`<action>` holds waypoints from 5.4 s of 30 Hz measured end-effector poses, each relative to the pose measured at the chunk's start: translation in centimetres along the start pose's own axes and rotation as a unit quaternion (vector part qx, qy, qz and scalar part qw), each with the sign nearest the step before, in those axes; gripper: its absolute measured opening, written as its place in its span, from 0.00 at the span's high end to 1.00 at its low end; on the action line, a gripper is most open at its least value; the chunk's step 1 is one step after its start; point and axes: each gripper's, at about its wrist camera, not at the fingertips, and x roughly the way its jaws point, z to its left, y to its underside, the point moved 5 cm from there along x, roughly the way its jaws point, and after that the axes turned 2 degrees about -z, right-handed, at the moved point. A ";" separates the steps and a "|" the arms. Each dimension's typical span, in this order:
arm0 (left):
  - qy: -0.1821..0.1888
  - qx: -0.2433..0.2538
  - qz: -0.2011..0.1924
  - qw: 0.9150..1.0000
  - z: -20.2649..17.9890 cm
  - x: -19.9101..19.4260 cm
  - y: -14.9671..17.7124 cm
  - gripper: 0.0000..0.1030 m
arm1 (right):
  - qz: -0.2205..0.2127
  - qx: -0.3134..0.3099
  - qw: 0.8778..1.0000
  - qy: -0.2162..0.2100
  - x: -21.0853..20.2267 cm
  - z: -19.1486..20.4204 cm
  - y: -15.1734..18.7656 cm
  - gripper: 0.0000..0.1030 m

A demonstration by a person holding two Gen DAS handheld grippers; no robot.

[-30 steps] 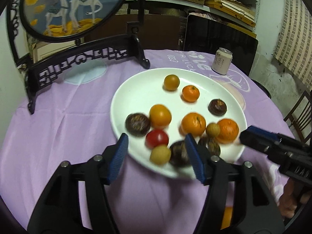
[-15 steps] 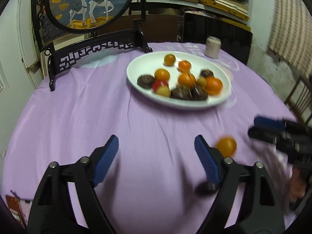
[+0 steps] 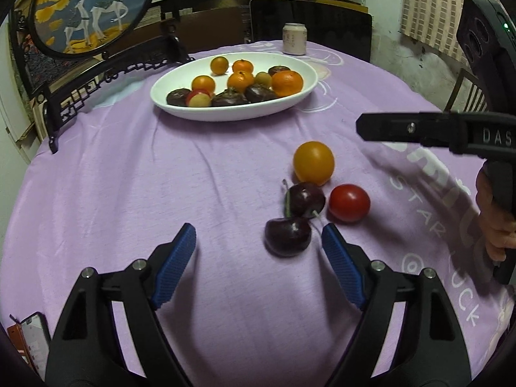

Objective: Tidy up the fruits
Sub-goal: 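Grasp a dark cherry with the left tool while the right tool grasps a red tomato, then release the cherry and red tomato onto the white plate, then grasp a dark cherry with the left tool while the right tool grasps an orange, then carry the cherry and orange to the white plate and release them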

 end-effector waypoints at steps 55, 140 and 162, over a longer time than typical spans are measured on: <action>-0.022 -0.115 -0.035 0.993 8.2 8.1 -16.4 0.70 | -0.034 0.052 0.997 0.038 7.0 -4.5 -12.1 0.72; 0.011 0.000 0.001 1.000 -1.9 2.4 -2.3 0.42 | 0.006 0.029 0.999 0.029 2.7 -2.2 -1.4 0.66; -0.031 -0.087 -0.003 0.996 3.8 1.9 -4.0 0.70 | 0.015 0.007 0.999 0.032 2.6 -1.1 -0.3 0.66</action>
